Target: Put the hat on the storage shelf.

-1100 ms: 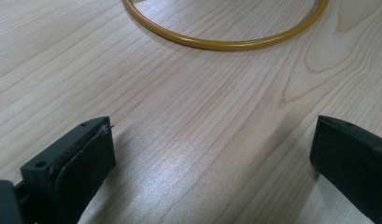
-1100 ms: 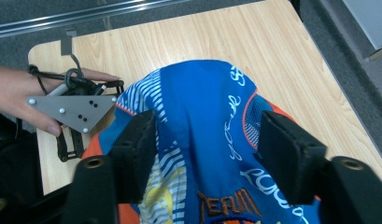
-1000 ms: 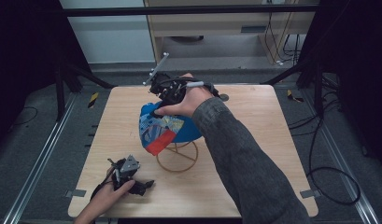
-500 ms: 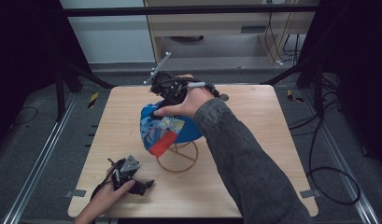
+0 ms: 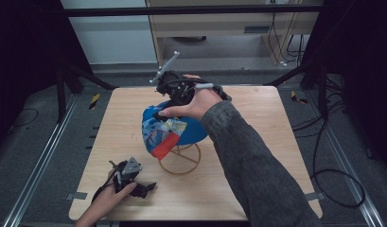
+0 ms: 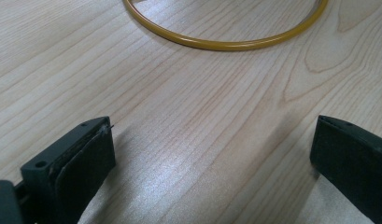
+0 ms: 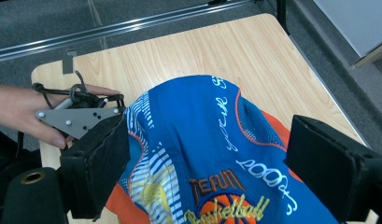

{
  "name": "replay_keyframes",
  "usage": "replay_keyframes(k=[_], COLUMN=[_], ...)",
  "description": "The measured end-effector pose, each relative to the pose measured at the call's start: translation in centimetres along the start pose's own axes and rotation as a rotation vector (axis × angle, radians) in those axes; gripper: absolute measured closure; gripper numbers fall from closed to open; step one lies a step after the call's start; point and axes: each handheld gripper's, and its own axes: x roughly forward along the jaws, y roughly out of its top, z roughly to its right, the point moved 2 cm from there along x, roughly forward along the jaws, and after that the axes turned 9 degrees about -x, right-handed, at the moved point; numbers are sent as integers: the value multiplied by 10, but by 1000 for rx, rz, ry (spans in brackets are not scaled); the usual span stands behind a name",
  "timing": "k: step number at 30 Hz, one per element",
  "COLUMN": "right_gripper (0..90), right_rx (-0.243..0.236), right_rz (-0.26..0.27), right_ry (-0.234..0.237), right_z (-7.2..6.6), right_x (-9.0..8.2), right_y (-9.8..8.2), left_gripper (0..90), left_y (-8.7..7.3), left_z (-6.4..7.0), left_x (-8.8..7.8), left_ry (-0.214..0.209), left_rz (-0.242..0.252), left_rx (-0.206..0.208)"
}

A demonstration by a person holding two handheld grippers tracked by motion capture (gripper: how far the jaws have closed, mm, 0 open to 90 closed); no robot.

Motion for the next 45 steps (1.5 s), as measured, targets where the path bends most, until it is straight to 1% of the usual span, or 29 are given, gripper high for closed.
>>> replay_keyframes(k=[5, 6, 7, 11, 12, 17, 18, 26, 29, 30, 32, 35, 40, 41, 42, 43, 44, 45], right_gripper=[126, 122, 119, 101, 95, 79, 68, 54, 53, 52, 52, 51, 50, 50, 50, 50, 49, 49], right_rx=[9, 19, 24, 28, 35, 47, 52, 53, 61, 64, 68, 88, 114, 114, 125, 125, 142, 146], right_rz=[16, 33, 37, 42, 52, 57, 67, 95, 105, 119, 129, 152, 174, 174, 186, 186, 193, 197], right_ry=[-11, -20, -23, -34, -43, -50, -60, -84, -94, -108, -117, -140, -178, -178, -193, -193, -205, -206], right_z=[0, 1, 1, 1, 1, 1, 2, 2, 2, 2, 2, 3, 6, 6, 7, 7, 9, 9], right_x=[-5, -9, -10, -15, -19, -24, -28, -39, -41, -44, -47, -52, -61, -61, -65, -65, -70, -71], right_y=[-4, -6, -7, -13, -16, -22, -25, -33, -35, -37, -39, -42, -53, -53, -58, -58, -64, -66], left_gripper=[0, 0, 0, 0, 0, 0, 0, 0, 0, 0, 0, 0, 0, 0, 0, 0, 0, 0], left_y=[0, 0, 0, 0, 0, 0, 0, 0, 0, 0, 0, 0, 0, 0, 0, 0, 0, 0], left_z=[0, 0, 0, 0, 0, 0, 0, 0, 0, 0, 0, 0, 0, 0, 0, 0, 0, 0], left_x=[0, 0, 0, 0, 0, 0, 0, 0, 0, 0, 0, 0, 0, 0, 0, 0, 0, 0], left_ry=[0, 0, 0, 0, 0, 0, 0, -1, -1, -1, -1, -1, -1, -1, -1, -1, -1, -2], left_rz=[0, 0, 1, 0, 0, 1, 1, 0, 0, 0, 0, 1, 1, 1, 1, 1, 0, -1], left_rx=[-1, 0, 0, 0, 0, 0, -1, 1, 1, 0, 1, 1, 1, 1, 1, 1, 1, 2])
